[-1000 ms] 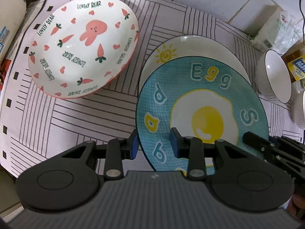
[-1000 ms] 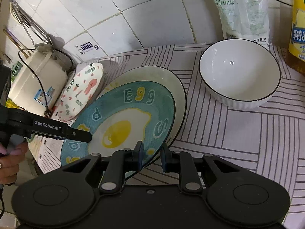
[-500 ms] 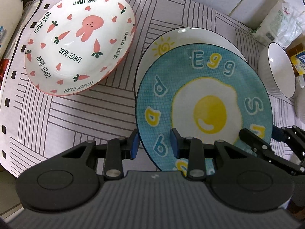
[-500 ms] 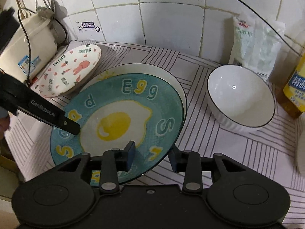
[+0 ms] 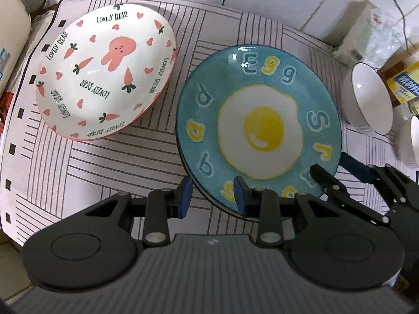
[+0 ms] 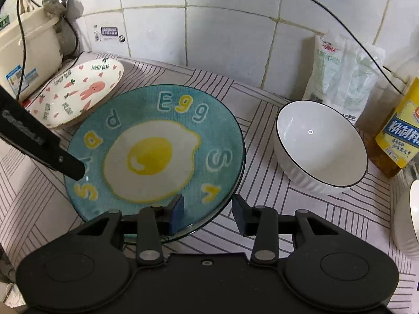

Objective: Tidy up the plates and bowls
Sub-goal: 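Carry the blue egg plate onto the white sun plate and release, then move the right tool to the pink bunny plate and grip its rim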

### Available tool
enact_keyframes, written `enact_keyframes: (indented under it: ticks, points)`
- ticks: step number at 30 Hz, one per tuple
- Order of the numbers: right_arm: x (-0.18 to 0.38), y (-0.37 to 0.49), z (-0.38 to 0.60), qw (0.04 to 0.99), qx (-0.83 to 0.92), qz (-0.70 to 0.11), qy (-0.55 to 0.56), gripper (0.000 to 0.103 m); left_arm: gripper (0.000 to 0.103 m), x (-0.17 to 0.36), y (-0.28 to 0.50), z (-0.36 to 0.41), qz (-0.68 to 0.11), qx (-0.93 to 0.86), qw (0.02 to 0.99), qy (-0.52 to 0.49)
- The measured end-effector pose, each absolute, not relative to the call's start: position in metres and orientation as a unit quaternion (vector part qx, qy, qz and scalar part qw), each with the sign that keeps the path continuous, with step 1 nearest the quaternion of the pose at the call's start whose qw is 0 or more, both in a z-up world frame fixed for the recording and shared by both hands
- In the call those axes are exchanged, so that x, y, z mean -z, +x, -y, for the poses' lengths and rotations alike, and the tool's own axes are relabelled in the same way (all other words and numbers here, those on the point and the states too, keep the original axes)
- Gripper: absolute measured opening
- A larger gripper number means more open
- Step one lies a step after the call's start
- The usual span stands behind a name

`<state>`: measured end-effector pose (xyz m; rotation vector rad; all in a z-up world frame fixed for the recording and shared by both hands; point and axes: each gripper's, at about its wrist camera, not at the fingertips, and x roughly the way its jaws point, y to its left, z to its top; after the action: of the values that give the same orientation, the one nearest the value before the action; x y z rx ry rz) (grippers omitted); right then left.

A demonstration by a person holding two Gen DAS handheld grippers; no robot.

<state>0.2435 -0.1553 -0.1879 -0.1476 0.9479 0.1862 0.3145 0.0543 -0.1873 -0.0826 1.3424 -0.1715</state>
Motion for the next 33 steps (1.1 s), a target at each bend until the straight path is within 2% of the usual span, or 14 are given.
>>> enact_keyframes:
  ticks: [9,15,19,25,33]
  points:
    - [0.114,0.213,0.149,0.897,-0.101,-0.429,-0.031,0.045,0.035,0.121,0.299,-0.077,-0.583,0.126,0.802,0.033]
    - [0.07,0.187,0.114,0.916,-0.109,-0.386,-0.026,0.053,0.037,0.08,0.289,-0.12,-0.54,0.155,0.825,0.064]
    - [0.048,0.175,0.089,0.929,-0.126,-0.348,-0.028,0.065,0.041,0.06,0.287,-0.161,-0.518,0.164,0.837,0.064]
    - [0.039,0.171,0.045,0.927,-0.188,-0.324,-0.005,0.066,0.044,0.046,0.29,-0.211,-0.508,0.143,0.848,0.05]
    - [0.058,0.183,-0.017,0.934,-0.195,-0.3,0.013,0.073,0.062,0.059,0.308,-0.251,-0.488,0.151,0.858,0.053]
